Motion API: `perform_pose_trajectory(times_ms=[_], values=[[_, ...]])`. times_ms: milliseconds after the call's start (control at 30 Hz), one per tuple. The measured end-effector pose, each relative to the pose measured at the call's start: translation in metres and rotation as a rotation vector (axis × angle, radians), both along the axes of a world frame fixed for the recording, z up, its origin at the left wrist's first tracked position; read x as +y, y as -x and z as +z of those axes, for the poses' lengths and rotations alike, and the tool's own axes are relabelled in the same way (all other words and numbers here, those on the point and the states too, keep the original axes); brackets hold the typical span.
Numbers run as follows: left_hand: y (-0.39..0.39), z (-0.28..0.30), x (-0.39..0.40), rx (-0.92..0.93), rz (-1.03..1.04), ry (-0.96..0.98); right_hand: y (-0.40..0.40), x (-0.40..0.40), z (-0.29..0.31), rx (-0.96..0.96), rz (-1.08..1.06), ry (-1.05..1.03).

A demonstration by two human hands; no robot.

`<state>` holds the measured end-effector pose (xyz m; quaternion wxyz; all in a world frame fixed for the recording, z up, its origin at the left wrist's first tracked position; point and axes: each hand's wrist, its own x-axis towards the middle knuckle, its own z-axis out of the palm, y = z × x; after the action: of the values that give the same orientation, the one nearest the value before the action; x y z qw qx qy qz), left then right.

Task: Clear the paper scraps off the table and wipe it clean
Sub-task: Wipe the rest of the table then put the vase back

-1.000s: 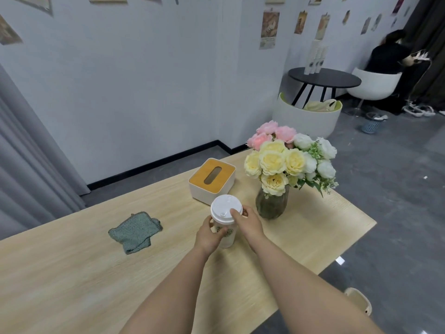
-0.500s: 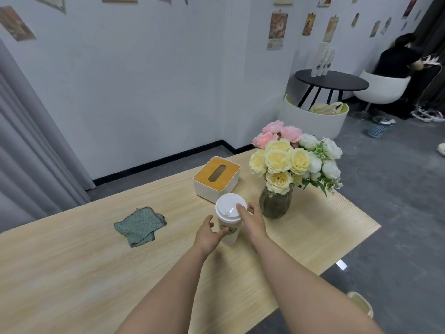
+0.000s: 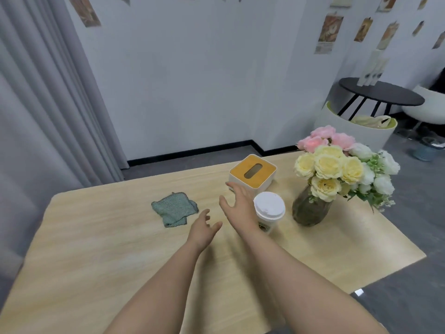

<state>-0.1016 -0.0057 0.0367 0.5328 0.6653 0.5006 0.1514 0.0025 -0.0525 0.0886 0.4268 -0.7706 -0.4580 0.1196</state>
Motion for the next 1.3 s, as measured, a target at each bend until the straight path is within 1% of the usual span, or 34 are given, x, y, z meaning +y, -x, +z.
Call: perform_pose_trajectory(times_ms=[100,233,400,467,567,633,700,800,867,900,967,1033,1133,1300], values=[[0.037,-0.005,0.012,0.027,0.068,-0.018,0.023,0.017,-0.015,0.003,0.107,0.09],[0.094,-0.02,0.03,0.109,0.153,-0.045,0.056,0.039,-0.045,0.056,0.206,0.219],[0.16,-0.039,0.056,0.196,0.256,-0.022,0.098,0.077,-0.077,0.229,0.241,0.385],[0.182,-0.047,0.068,0.232,0.264,-0.037,0.109,0.094,-0.085,0.229,0.274,0.42],[0.216,-0.059,0.089,0.268,0.289,-0.056,0.117,0.121,-0.096,0.16,0.308,0.474],[0.236,-0.068,0.104,0.29,0.316,-0.06,0.118,0.14,-0.105,0.119,0.289,0.518],[0.254,-0.079,0.122,0.324,0.314,-0.081,0.117,0.157,-0.116,0.013,0.265,0.579],[0.273,-0.095,0.152,0.436,0.192,-0.143,0.113,0.179,-0.13,-0.212,0.235,0.702],[0.281,-0.103,0.172,0.517,0.121,-0.204,0.109,0.19,-0.141,-0.318,0.2,0.784],[0.284,-0.107,0.181,0.562,0.096,-0.246,0.108,0.194,-0.148,-0.35,0.175,0.825],[0.288,-0.113,0.197,0.649,0.052,-0.325,0.109,0.197,-0.16,-0.342,0.107,0.886],[0.29,-0.119,0.211,0.708,0.025,-0.367,0.115,0.2,-0.172,-0.33,0.036,0.899],[0.29,-0.129,0.226,0.756,0.01,-0.378,0.129,0.206,-0.184,-0.363,-0.043,0.841],[0.286,-0.141,0.224,0.754,0.056,-0.432,0.137,0.214,-0.194,-0.448,-0.066,0.777]])
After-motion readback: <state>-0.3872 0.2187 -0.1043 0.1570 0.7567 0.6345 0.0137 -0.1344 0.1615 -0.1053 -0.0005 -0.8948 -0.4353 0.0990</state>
